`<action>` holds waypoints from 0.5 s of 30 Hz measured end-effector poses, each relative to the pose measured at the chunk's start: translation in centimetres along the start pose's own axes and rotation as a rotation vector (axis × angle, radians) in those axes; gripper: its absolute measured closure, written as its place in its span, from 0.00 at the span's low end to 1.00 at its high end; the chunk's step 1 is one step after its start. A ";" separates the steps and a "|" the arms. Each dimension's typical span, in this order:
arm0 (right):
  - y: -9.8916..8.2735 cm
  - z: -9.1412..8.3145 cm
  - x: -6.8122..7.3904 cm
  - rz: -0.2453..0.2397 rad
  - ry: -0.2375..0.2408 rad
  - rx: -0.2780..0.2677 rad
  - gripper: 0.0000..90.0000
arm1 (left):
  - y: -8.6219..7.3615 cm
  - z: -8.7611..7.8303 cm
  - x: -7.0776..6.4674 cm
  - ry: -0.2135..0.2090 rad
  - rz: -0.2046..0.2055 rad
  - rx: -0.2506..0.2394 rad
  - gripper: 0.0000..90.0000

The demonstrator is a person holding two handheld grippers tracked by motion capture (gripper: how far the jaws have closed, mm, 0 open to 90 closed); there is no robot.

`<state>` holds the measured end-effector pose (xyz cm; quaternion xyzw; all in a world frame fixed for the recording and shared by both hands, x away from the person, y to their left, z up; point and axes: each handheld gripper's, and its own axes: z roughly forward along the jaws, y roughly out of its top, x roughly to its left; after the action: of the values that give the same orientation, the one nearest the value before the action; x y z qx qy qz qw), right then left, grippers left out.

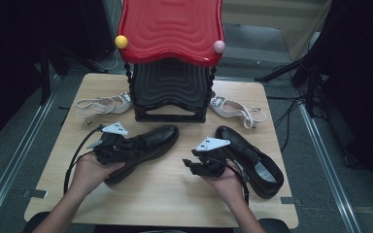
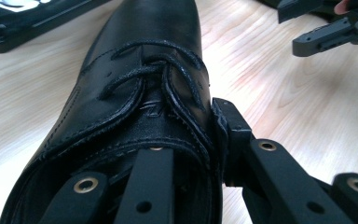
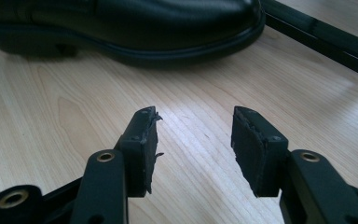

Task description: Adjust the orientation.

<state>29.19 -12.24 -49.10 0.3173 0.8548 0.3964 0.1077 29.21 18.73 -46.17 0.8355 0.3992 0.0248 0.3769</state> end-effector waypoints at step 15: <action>-0.1 -0.1 -0.2 0.011 -0.009 -0.012 0.58 | 1.8 4.0 -2.7 0.019 0.039 0.023 0.86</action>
<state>29.23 -12.43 -49.12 0.3233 0.8501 0.4005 0.1111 29.93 13.66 -47.16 0.8472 0.3865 0.0354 0.3627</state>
